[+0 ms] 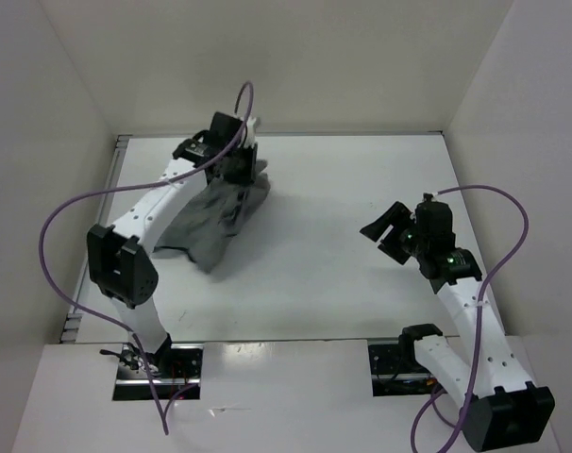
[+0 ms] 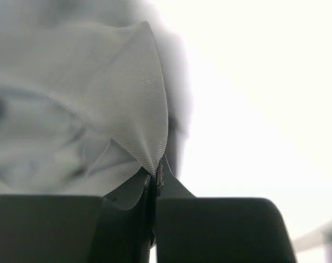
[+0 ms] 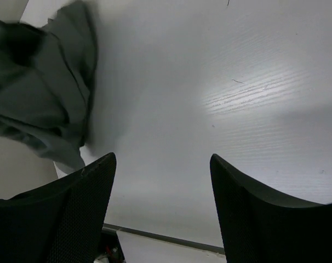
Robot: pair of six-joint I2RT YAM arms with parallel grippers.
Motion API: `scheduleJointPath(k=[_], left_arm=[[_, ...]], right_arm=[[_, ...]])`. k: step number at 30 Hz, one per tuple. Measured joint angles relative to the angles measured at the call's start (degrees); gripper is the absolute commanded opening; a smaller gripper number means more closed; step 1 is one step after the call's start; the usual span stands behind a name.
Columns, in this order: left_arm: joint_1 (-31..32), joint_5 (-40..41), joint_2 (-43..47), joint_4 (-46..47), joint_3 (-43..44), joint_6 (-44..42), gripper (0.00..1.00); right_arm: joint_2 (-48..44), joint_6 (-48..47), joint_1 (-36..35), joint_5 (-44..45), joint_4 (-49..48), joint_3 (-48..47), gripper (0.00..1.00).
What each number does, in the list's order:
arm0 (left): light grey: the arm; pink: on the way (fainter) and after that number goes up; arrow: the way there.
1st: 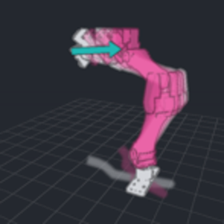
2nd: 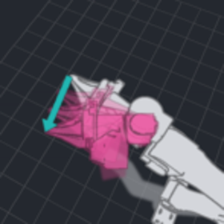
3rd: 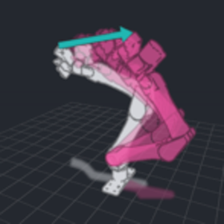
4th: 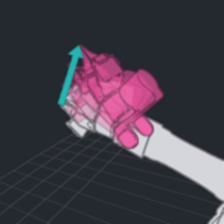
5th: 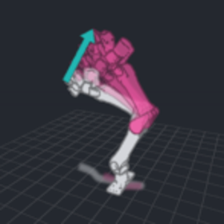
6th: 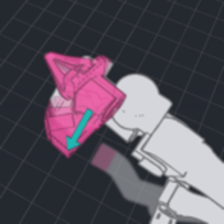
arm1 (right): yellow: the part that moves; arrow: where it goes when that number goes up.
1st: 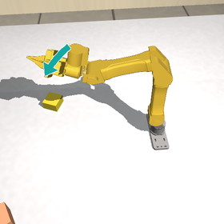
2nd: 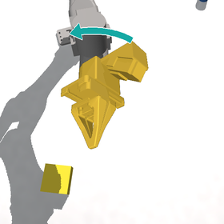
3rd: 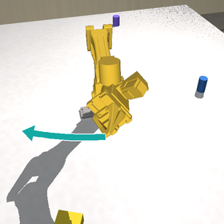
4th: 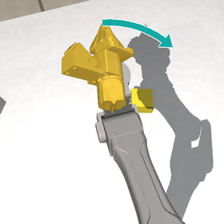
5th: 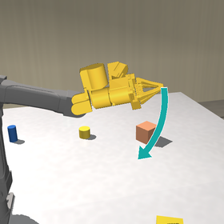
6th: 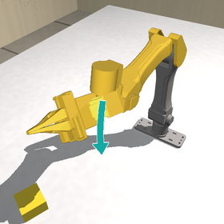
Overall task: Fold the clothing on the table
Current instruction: Move the skirt to the center of the board
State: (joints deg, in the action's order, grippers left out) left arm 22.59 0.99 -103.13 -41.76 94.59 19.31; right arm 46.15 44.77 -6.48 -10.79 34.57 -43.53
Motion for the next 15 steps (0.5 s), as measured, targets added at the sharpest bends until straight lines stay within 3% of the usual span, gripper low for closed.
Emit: scheduleJointPath(k=[4, 6, 12, 15], left_arm=[[2.4, -13.1, 7.8, 2.5, 13.7, -1.0, 0.01], [0.7, -16.9, 12.7, 3.8, 17.5, -0.7, 0.01], [-8.9, -17.9, 18.6, 9.0, 14.3, 4.2, 0.43], [-10.5, -18.2, 14.8, 10.1, 8.8, 6.4, 0.44]], right_arm=[[2.0, -0.7, 0.0, -0.5, -0.6, 0.0, 0.75], [2.4, -1.0, 0.0, -0.7, -0.8, 0.0, 0.75], [3.5, -1.4, 0.5, -0.8, -1.5, 0.0, 0.75], [4.0, -1.4, 0.5, -0.9, -1.6, 0.0, 0.75]])
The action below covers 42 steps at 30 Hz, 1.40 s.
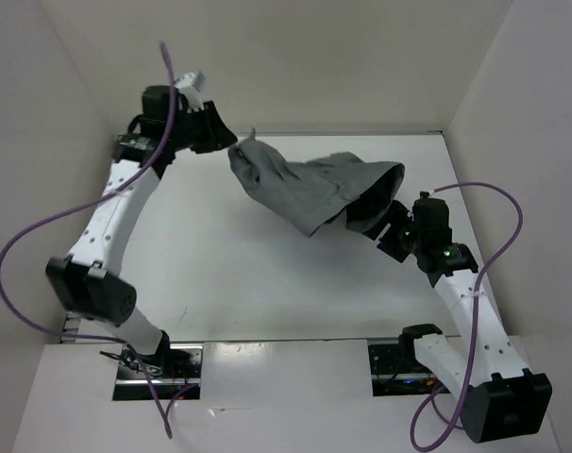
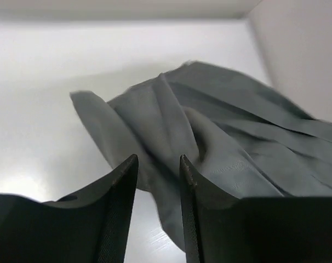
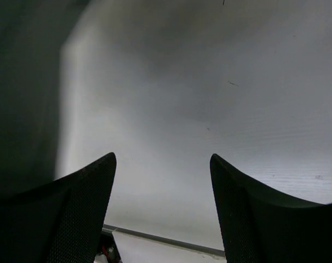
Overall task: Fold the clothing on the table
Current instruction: Move the skirt to the center of the board, then flatten the skirt out
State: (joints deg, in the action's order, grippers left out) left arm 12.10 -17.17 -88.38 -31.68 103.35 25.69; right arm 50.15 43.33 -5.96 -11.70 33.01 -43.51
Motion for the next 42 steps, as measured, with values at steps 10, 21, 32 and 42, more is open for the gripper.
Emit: scheduleJointPath(k=[10, 21, 32, 42], left_arm=[[-0.7, 0.0, -12.2, -2.7, -24.1, 3.7, 0.65], [-0.9, -0.9, -0.6, -0.3, -25.0, 4.5, 0.66], [-1.5, -1.1, 1.0, 0.3, -32.4, 4.7, 0.66], [-2.5, -1.8, 2.5, 0.9, -33.7, 4.7, 0.66]], right_arm=[[-1.6, -1.1, 0.0, 0.2, 0.7, -0.5, 0.75], [22.9, -12.5, -11.8, 3.6, 6.1, -19.0, 0.65], [53.4, -17.0, -27.7, 19.3, 13.0, -25.8, 0.63], [55.0, -16.2, -27.7, 23.0, 14.1, -28.0, 0.49]])
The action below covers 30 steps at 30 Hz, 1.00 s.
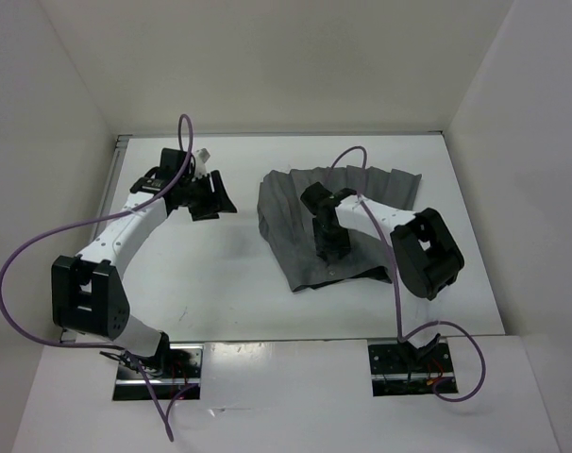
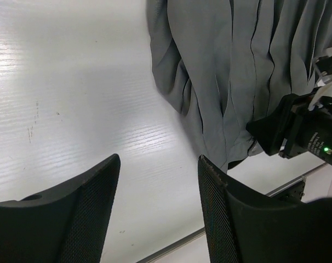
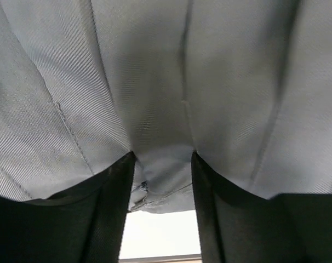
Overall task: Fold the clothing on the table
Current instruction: Flatten the skirt out
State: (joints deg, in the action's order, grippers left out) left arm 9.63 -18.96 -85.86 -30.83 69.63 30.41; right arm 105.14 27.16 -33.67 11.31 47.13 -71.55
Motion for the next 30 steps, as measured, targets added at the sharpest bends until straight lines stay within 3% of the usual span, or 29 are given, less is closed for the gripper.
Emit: scheduleJointPath(k=[4, 6, 7, 12, 18, 22, 30], left_arm=[[-0.3, -0.2, 0.0, 0.0, 0.0, 0.0, 0.66], [-0.7, -0.5, 0.0, 0.1, 0.0, 0.0, 0.66], [-0.8, -0.5, 0.0, 0.1, 0.0, -0.1, 0.66], [-1.2, -0.9, 0.0, 0.2, 0.0, 0.0, 0.66], [-1.6, -1.4, 0.3, 0.9, -0.2, -0.1, 0.65], [-1.8, -1.9, 0.3, 1.7, -1.1, -0.1, 0.65], [-4.6, -2.1, 0.3, 1.7, -2.3, -0.1, 0.65]], right_arm=[[1.1, 0.4, -1.1, -1.7, -0.4, 1.7, 0.31], [1.1, 0.5, -1.5, -2.3, -0.3, 1.9, 0.02], [1.1, 0.9, -1.6, -2.2, -0.3, 1.9, 0.00], [-0.6, 2.9, -2.0, 1.4, 4.4, -1.4, 0.00], [-5.8, 2.9, -2.1, 4.9, 9.8, -23.7, 0.00], [-7.9, 2.3, -2.1, 1.7, 9.1, -29.5, 0.00], [5.9, 0.5, -2.2, -7.8, 6.0, -35.2, 0.00]])
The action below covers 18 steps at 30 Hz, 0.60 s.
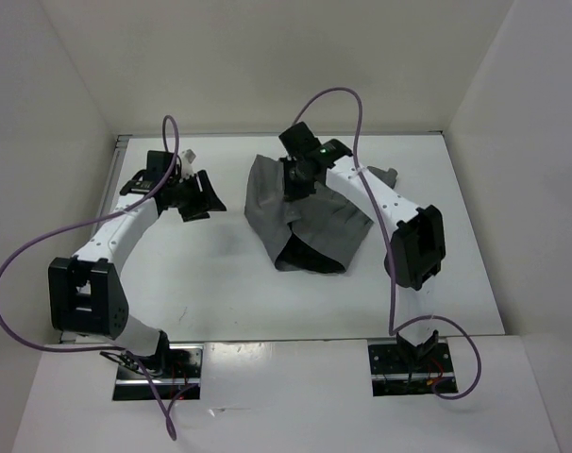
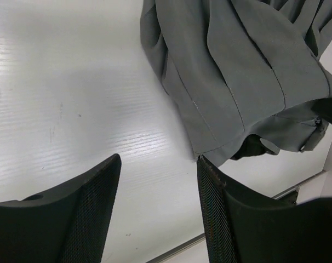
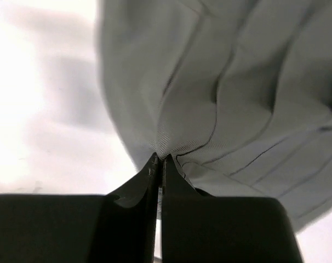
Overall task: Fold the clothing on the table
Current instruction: Flatten the skirt out
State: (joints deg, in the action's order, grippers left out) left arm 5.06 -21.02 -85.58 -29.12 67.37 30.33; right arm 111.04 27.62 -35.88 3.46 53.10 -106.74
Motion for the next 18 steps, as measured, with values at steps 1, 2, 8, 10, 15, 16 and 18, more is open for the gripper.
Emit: scheduleJointPath(k=[1, 2, 8, 10, 15, 16, 18], left_arm=[[-0.5, 0.0, 0.1, 0.0, 0.0, 0.0, 0.65], [-1.0, -0.1, 0.1, 0.0, 0.0, 0.0, 0.65], [-2.8, -0.3, 1.4, -0.5, 0.0, -0.2, 0.65], [-3.1, -0.4, 2.0, -0.5, -0.2, -0.2, 0.65], [-3.1, -1.2, 2.5, 0.0, -1.6, -0.1, 0.65], [-3.1, -1.3, 2.5, 0.0, -2.0, -0.1, 0.65], [-3.1, -1.4, 2.5, -0.1, -2.3, -0.1, 0.65]], right_arm=[[1.0, -0.3, 0.0, -1.3, -0.8, -1.3, 0.00], [1.3, -0.7, 0.4, -2.6, -1.8, -2.8, 0.00], [-5.2, -1.6, 3.7, -10.0, -14.8, -10.5, 0.00], [-9.3, -1.5, 5.9, -10.9, -16.5, -10.4, 0.00], [-23.5, 0.0, 15.1, -14.5, -23.0, -0.7, 0.00], [-26.6, 0.5, 16.8, -15.2, -23.7, 4.3, 0.00], [-30.9, 1.2, 18.7, -16.2, -24.7, 14.5, 0.00]])
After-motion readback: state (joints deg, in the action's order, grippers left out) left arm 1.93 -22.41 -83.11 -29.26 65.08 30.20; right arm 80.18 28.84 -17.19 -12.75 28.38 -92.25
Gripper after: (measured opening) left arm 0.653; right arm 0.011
